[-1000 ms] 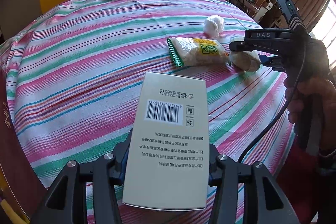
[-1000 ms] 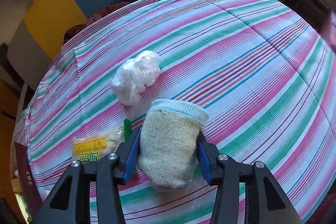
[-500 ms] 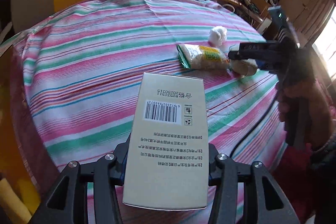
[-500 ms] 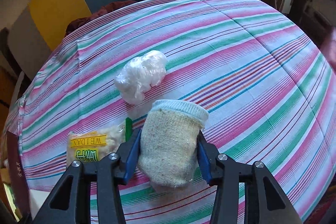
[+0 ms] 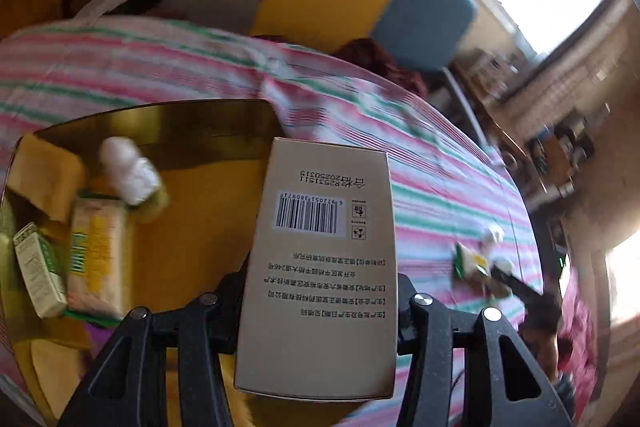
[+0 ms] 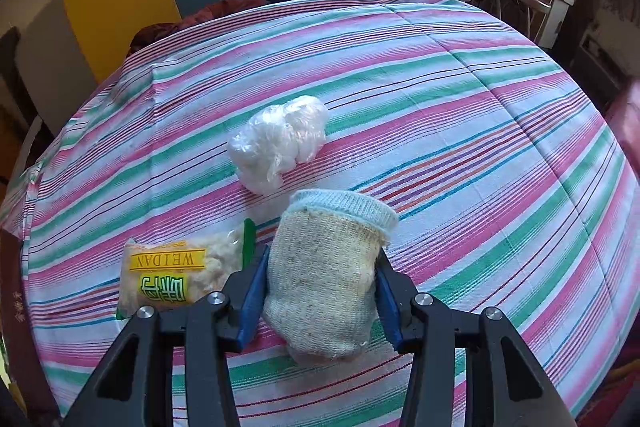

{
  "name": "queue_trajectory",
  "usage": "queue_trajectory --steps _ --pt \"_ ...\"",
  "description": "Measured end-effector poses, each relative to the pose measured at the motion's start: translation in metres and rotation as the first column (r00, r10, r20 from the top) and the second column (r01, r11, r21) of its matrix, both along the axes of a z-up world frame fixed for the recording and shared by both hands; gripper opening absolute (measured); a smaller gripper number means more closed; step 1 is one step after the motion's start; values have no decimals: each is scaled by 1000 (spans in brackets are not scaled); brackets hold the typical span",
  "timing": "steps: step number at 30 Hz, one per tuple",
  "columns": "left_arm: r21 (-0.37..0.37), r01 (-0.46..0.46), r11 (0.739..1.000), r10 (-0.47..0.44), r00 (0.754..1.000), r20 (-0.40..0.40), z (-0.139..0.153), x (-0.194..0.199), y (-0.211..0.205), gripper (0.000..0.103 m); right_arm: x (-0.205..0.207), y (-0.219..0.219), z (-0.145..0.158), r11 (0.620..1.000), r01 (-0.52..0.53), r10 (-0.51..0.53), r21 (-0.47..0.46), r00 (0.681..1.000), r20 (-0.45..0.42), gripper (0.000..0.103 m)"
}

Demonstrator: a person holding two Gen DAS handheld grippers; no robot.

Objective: Organize objects
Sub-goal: 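Carry the white box into the gold tray and open the left gripper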

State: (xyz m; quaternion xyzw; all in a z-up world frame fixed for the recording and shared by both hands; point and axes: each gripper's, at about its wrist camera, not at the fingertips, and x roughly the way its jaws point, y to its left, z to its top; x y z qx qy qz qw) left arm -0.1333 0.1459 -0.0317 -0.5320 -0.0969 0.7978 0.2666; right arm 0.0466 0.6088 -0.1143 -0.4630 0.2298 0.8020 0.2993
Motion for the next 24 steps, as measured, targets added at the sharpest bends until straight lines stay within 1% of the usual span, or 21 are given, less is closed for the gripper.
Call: queue_trajectory --steps 3,6,9,14,16,19,22,24 --pt "0 -96 995 96 993 65 -21 -33 -20 51 0 0 0 1000 -3 3 4 1000 3 49" --pt "-15 -160 987 161 981 112 -42 -57 -31 51 -1 -1 0 1000 -6 6 9 1000 8 49" --pt "-45 -202 978 206 971 117 -55 -69 -34 51 -2 0 0 1000 -5 5 7 1000 8 49" --pt "-84 -239 967 249 959 136 -75 -88 -31 52 -5 -2 0 1000 -12 12 15 1000 16 49" --pt "-87 -269 959 278 954 115 -76 -93 -29 52 -5 -3 0 1000 -12 12 16 1000 17 49" --pt "-83 -294 952 303 944 133 -77 -102 -29 52 -5 -3 0 1000 -12 11 17 1000 17 49" --pt "-90 -288 953 299 942 151 -77 -105 -30 53 -6 -3 0 1000 -11 10 16 1000 18 49" --pt "-93 -286 954 298 943 148 -75 -104 -32 55 -6 -3 0 1000 -4 4 14 1000 20 50"
